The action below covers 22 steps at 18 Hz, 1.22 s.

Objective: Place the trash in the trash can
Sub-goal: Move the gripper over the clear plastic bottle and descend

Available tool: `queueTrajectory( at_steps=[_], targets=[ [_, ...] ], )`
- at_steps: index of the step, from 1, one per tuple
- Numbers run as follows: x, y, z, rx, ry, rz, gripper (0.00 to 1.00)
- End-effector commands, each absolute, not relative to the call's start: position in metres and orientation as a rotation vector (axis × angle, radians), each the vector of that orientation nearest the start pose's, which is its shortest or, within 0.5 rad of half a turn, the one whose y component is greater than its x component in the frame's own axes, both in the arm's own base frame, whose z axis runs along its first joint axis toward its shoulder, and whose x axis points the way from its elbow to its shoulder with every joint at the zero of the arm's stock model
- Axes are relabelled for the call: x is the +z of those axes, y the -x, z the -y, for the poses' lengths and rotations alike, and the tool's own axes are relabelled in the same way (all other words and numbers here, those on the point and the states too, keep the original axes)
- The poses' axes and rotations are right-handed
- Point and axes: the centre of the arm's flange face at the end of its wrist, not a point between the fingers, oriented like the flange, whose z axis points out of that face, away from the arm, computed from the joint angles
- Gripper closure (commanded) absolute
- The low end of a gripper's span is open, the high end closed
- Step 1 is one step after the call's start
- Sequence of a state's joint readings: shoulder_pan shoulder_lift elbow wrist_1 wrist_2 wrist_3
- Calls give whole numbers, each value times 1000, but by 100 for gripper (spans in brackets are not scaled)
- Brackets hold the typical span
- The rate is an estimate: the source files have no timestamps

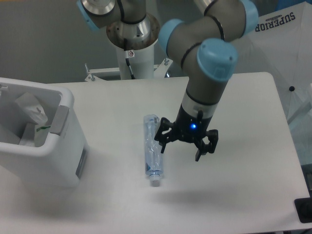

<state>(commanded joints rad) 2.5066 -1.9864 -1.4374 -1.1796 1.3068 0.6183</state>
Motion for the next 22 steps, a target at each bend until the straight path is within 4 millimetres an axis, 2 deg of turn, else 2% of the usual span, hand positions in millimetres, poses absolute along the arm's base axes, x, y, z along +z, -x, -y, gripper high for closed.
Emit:
queueTrajectory(
  at_steps=[5, 12, 14, 18, 22],
  targets=[
    [326, 427, -548, -184, 2974, 475, 0],
    [297, 427, -566, -218, 3084, 496, 0],
    [288, 425, -579, -210, 3114, 518, 0],
    [263, 416, -600, -192, 3186, 540, 0],
    [241, 405, -609, -174, 3235, 565, 0]
  ],
)
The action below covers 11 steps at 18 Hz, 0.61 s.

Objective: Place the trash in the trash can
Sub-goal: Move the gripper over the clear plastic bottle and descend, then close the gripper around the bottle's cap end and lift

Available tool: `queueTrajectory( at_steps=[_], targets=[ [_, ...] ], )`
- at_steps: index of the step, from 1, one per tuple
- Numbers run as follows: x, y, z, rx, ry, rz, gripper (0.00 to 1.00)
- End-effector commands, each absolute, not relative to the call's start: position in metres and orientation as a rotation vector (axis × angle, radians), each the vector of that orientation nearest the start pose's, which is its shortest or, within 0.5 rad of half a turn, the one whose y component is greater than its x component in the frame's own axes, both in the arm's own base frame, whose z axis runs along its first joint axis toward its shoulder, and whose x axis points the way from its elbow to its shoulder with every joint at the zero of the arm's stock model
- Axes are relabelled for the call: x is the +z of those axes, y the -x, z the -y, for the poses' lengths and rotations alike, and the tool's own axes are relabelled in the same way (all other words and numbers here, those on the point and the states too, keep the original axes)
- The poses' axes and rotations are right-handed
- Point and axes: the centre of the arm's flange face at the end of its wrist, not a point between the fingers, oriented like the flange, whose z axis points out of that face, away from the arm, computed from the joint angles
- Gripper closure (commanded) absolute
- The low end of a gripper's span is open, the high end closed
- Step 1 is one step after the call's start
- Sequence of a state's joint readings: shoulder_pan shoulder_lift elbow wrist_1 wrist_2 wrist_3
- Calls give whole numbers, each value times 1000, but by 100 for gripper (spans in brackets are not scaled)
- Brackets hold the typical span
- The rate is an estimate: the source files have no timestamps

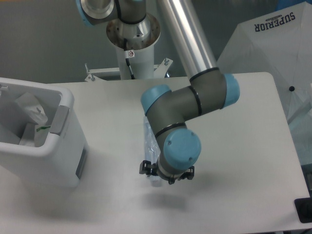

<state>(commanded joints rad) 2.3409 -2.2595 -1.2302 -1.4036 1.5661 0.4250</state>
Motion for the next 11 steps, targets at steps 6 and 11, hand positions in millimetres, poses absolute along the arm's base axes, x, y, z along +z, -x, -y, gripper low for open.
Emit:
queueTrajectory(
  at_steps=[6, 11],
  targets=[
    [213, 398, -615, -134, 3294, 610, 0],
    [195, 390, -620, -103, 3336, 617, 0]
  ],
)
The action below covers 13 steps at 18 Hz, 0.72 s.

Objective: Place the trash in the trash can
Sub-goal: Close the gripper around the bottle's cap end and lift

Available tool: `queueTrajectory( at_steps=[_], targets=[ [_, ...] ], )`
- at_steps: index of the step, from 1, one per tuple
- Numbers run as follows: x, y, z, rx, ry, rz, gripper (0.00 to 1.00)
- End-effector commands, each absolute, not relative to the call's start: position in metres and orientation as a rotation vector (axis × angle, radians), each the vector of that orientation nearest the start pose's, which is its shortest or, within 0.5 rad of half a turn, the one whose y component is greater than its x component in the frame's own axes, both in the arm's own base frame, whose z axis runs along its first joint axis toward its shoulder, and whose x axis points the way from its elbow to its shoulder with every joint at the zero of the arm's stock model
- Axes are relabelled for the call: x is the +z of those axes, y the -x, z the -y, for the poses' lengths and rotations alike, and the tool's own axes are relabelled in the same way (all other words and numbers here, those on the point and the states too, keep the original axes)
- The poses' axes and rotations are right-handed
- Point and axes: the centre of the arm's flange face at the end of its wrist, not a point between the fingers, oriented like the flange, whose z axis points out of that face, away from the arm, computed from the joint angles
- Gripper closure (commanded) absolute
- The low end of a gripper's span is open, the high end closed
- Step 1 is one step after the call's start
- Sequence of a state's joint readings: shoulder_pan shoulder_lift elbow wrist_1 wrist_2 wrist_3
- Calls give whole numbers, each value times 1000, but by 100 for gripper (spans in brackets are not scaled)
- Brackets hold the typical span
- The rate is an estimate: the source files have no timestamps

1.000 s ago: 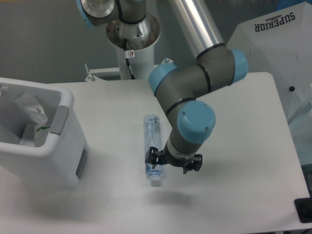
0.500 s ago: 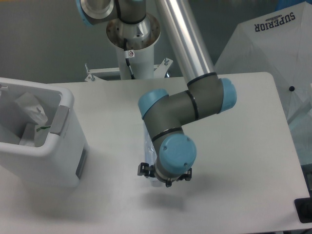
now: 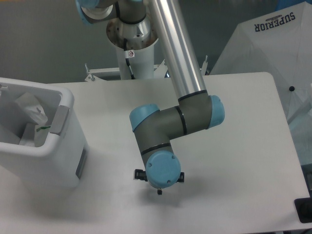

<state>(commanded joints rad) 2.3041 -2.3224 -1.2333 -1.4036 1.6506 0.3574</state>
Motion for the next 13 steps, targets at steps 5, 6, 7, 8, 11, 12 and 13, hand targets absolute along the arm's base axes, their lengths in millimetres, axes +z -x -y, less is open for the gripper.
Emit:
queueTrajectory(
  at_steps=[5, 6, 7, 8, 11, 12, 13],
  targets=[
    [187, 382, -622, -109, 3345, 634, 20],
    [187, 382, -622, -108, 3344, 642, 26],
    [187, 382, -622, -108, 3343, 644, 34],
    [185, 382, -621, -112, 3347, 647, 39],
    [187, 382, -621, -109, 3344, 647, 47],
    [187, 382, -622, -109, 3344, 647, 49],
    [186, 382, -621, -110, 3346, 647, 51]
  ],
)
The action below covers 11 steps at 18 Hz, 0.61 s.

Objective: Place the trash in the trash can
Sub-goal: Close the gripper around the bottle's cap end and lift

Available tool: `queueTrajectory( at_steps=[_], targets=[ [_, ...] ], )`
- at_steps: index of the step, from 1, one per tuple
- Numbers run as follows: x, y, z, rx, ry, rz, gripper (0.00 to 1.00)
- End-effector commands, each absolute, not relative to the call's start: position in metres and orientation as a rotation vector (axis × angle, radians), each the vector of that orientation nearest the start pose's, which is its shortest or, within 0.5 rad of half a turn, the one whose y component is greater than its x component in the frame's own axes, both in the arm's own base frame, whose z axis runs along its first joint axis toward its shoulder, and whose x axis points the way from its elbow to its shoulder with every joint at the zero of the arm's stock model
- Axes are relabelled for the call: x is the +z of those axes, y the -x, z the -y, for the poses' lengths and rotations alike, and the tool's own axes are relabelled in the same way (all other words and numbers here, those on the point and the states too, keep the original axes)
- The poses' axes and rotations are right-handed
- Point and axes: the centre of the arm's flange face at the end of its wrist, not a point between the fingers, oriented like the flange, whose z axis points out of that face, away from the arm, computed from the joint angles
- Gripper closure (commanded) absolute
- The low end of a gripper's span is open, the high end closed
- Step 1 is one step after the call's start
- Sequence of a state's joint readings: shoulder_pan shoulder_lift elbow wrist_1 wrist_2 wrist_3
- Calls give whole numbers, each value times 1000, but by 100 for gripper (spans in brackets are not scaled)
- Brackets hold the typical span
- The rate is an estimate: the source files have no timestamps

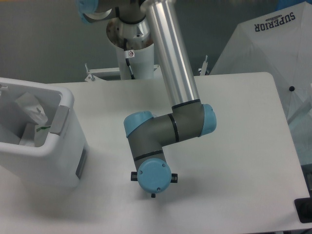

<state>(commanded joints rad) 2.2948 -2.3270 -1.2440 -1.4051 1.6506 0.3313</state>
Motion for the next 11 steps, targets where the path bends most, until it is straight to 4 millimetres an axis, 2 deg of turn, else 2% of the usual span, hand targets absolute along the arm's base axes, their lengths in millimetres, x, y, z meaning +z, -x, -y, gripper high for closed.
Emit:
queueTrajectory(
  at_steps=[6, 9, 11],
  targets=[
    [192, 382, -623, -100, 3337, 644, 70],
    [202, 384, -624, -85, 3319, 644, 77],
    [217, 383, -624, -75, 3295, 640, 79]
  ],
)
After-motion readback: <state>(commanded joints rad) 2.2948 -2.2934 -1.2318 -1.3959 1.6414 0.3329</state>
